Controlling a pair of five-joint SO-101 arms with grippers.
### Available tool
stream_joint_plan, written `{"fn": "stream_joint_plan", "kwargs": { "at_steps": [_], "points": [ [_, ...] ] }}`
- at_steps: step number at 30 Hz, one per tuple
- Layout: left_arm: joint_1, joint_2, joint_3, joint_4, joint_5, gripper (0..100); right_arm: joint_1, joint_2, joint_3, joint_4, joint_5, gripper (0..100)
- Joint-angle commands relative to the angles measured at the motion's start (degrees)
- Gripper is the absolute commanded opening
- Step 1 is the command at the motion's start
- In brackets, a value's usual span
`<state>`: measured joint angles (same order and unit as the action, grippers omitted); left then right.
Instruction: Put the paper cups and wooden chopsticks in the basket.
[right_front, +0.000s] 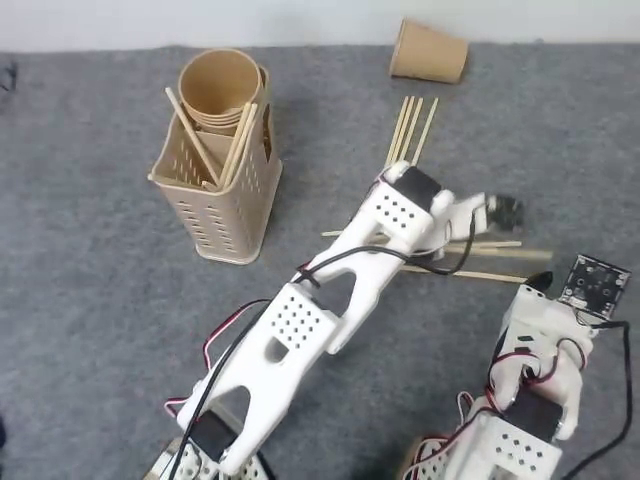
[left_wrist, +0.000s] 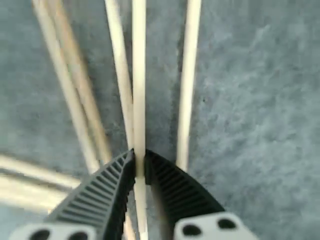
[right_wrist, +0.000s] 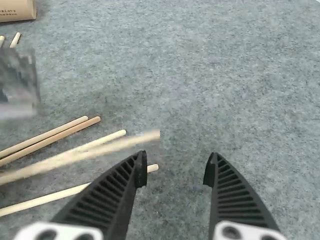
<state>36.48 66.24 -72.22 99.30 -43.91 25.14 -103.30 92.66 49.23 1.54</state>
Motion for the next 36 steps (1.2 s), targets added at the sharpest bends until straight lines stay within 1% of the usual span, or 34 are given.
{"fn": "stream_joint_plan", "kwargs": {
  "at_steps": [1,5,9,12,16,19,22,24,28,31,33,35,36],
  "points": [
    [-0.4,-12.1,-0.5,1.4,5.1,1,1.5,-0.6,-0.5,-0.9,0.4,20.1],
    [-1.1,-21.4,1.1,1.5,10.4,1,1.5,-0.6,-0.5,-1.0,0.4,20.1],
    [-0.8,-33.8,10.5,1.5,12.0,1,1.5,-0.6,-0.5,-1.1,0.4,20.1],
    [0.4,-44.7,17.3,1.4,15.1,1,1.4,-0.6,-0.4,-1.2,0.4,20.1],
    [-0.2,-59.2,20.2,1.3,18.9,1,1.3,-0.6,-0.4,-1.2,0.4,20.1],
    [-5.5,-68.5,20.1,1.0,22.1,1,1.3,-0.6,-0.4,-1.2,0.4,20.1],
    [-13.9,-75.3,20.5,1.0,27.0,1,1.3,-0.6,-0.4,-1.2,0.4,20.1],
    [-19.2,-78.5,20.5,0.9,29.5,1,1.3,-0.6,-0.4,-1.2,0.4,20.1],
    [-27.7,-83.1,20.5,-1.9,32.8,1,1.2,-0.6,-0.3,-1.2,0.4,20.1],
    [-30.7,-83.9,20.6,-1.4,35.4,1,1.1,-0.6,-0.3,-0.9,0.4,20.1],
    [-30.7,-84.2,21.7,2.0,37.9,1,0.0,-0.6,-0.3,-0.7,0.5,20.1],
    [-31.0,-86.4,28.4,1.7,41.9,1,-0.3,-0.6,-0.3,-0.7,0.5,20.1],
    [-31.2,-88.5,32.2,1.6,42.2,1,-0.3,-0.6,-0.3,-0.7,0.5,20.1]
  ]
}}
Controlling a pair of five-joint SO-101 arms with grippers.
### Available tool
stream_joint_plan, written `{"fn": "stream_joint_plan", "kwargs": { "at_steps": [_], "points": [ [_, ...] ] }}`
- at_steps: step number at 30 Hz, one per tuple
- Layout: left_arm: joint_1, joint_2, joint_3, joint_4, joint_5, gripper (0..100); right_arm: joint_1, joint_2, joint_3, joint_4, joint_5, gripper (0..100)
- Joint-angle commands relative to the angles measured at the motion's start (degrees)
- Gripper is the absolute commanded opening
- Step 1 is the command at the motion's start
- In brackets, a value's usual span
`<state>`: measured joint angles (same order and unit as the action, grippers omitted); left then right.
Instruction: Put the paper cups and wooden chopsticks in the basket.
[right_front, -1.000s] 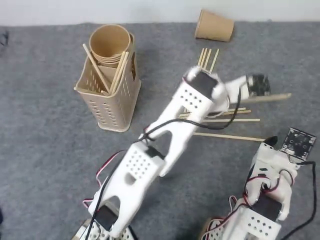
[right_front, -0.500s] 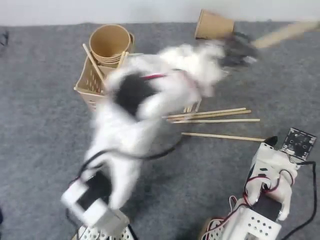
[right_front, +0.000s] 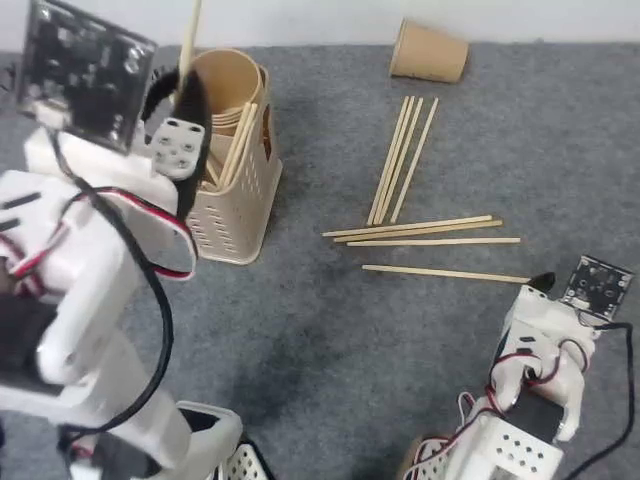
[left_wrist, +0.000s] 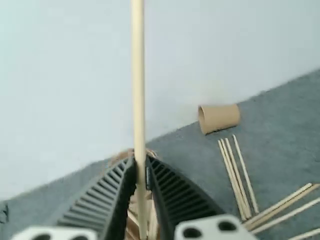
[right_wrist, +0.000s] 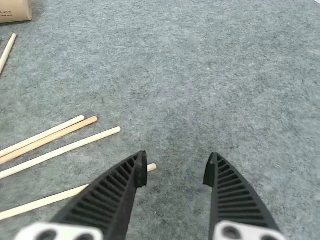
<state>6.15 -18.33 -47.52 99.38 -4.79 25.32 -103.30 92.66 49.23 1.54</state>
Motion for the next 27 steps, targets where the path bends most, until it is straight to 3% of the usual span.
{"fn": "stream_joint_plan", "kwargs": {
  "at_steps": [1,4,8,13,16,27],
  "points": [
    [-1.1,-6.2,12.4,1.3,3.2,1,-0.5,-0.6,-0.3,-0.7,0.5,20.1],
    [-0.5,-14.2,25.4,-3.9,3.5,1,-0.7,-0.6,-0.3,-0.7,0.5,20.1],
    [-7.6,-22.9,44.3,-23.0,3.3,1,-0.7,-0.6,-0.3,-0.7,0.5,20.1],
    [-11.2,-25.4,65.9,-40.8,3.6,1,-0.7,-0.6,-0.3,-0.7,0.5,20.1],
    [-12.4,-25.8,72.2,-49.3,4.7,1,-0.7,-0.6,-0.3,-0.7,0.5,20.1],
    [-10.5,-20.6,81.3,-64.9,11.5,1,-0.7,-0.6,-0.2,-0.8,0.5,20.1]
  ]
}}
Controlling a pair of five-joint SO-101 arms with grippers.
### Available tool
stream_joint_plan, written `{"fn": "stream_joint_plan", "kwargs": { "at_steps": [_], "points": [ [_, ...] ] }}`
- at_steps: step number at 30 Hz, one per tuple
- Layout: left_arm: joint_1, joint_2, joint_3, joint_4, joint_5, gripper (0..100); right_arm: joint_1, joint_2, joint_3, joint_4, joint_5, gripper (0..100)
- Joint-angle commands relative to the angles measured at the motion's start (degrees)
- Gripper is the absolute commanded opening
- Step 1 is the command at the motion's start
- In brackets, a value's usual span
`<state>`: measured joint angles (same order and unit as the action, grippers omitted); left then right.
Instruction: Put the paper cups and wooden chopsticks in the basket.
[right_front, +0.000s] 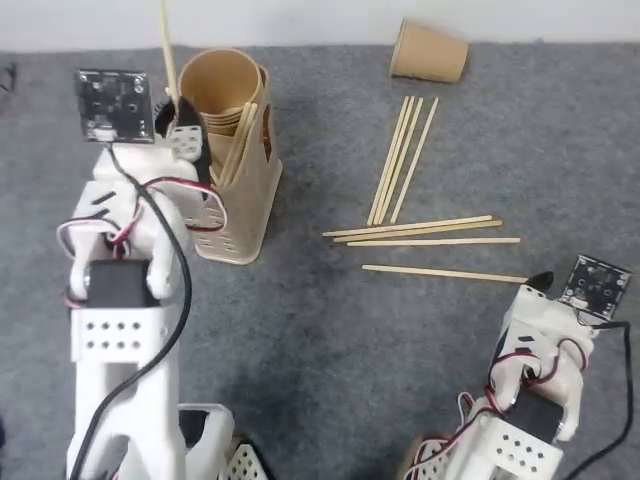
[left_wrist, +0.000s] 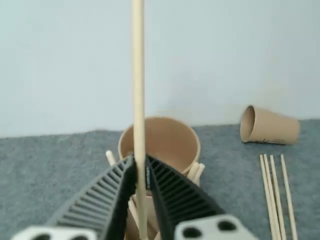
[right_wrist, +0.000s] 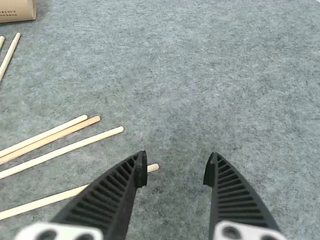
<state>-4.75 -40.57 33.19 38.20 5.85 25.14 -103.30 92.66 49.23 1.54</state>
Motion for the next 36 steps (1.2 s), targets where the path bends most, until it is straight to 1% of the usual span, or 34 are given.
{"fn": "stream_joint_plan", "kwargs": {
  "at_steps": [1,7,8,12,14,21,23,25,28,30,33,36],
  "points": [
    [0.4,2.5,1.3,-4.4,0.9,1,-0.6,-0.6,-0.2,-0.9,0.5,20.1],
    [-1.0,5.1,4.9,-7.3,0.7,2,-0.6,-0.6,-0.2,-1.1,0.5,20.1],
    [-1.1,5.1,5.1,-7.1,0.7,3,-0.6,-0.6,-0.2,-1.1,0.5,20.1],
    [-1.1,5.1,5.8,-5.7,0.7,18,-0.6,-0.6,-0.2,-1.1,0.5,20.1],
    [-1.2,5.0,6.1,-5.8,0.5,24,-0.6,-0.6,-0.2,-1.1,0.5,20.1],
    [-0.6,4.7,5.0,-5.5,0.7,25,-0.6,-0.6,-0.2,-1.1,0.5,20.1],
    [1.3,2.2,1.5,-1.3,0.3,25,-0.6,-0.6,-0.2,-1.1,0.5,20.1],
    [4.9,-2.3,-3.9,5.2,-2.5,25,-0.6,-0.6,-0.2,-1.1,0.5,20.1],
    [12.1,-8.5,-11.5,13.4,-10.0,25,-0.6,-0.6,-0.2,-1.1,0.5,20.1],
    [16.8,-10.5,-15.2,17.0,-16.1,25,-0.6,-0.6,-0.2,-1.1,0.5,20.1],
    [22.2,-9.1,-19.0,22.7,-22.2,25,-0.6,-0.6,-0.2,-1.1,0.5,20.1],
    [26.7,-3.3,-20.5,28.0,-26.7,25,-0.6,-0.6,-0.2,-1.1,0.5,20.1]
  ]
}}
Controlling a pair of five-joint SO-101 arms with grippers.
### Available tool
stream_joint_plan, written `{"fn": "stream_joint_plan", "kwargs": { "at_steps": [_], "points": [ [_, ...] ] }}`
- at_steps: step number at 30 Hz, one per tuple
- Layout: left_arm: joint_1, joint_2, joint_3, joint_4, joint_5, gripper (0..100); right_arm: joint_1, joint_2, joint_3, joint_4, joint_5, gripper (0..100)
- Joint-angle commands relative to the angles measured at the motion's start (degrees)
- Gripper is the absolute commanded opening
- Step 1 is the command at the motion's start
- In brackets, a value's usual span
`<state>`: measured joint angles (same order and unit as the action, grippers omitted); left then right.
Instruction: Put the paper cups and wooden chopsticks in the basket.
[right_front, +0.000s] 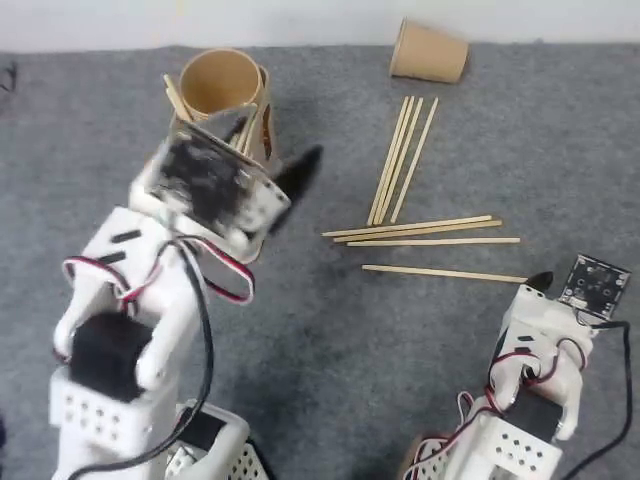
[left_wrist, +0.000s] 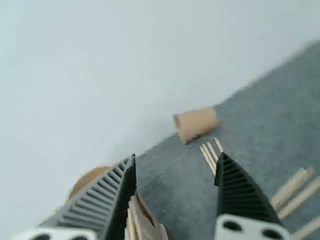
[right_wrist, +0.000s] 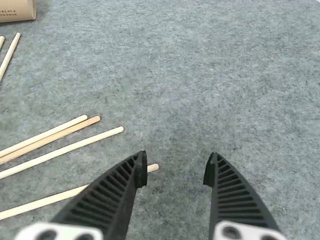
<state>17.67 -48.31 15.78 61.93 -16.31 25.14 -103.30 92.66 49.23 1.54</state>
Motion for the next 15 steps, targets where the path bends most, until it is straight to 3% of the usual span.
{"fn": "stream_joint_plan", "kwargs": {
  "at_steps": [1,5,15],
  "points": [
    [5.4,7.4,-3.5,5.5,-6.6,25,-0.6,-0.6,-0.2,-1.0,0.5,20.1],
    [8.3,21.0,-4.7,7.0,-13.5,25,-0.6,-0.6,-0.2,-1.0,0.5,20.1],
    [13.3,60.3,-28.6,5.6,-11.4,25,-0.6,-0.6,-0.2,-1.1,0.5,20.1]
  ]
}}
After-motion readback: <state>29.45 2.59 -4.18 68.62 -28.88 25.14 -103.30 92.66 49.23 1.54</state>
